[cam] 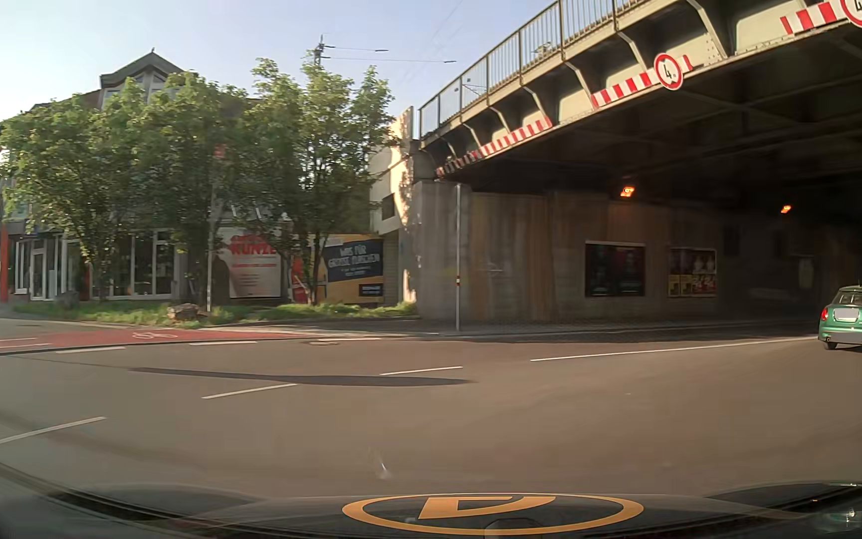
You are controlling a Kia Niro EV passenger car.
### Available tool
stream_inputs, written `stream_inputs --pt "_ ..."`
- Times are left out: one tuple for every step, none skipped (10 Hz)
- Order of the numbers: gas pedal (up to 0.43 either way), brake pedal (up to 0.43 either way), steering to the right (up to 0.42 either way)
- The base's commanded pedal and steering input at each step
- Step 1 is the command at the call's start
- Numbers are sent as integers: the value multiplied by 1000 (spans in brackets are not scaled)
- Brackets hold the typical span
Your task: Follow the waypoints while adhering to traffic rules and regulations
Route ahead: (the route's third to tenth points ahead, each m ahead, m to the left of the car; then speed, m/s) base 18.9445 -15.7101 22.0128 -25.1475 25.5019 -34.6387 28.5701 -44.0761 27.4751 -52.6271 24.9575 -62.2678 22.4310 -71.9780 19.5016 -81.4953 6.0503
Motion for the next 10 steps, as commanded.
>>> stream_inputs --pt "67 0 388" --pt "79 0 401" --pt "130 0 419" --pt "150 0 427" --pt "150 0 429" --pt "150 0 430" --pt "157 0 429" --pt "220 0 413" --pt "339 0 378" --pt "409 0 348"
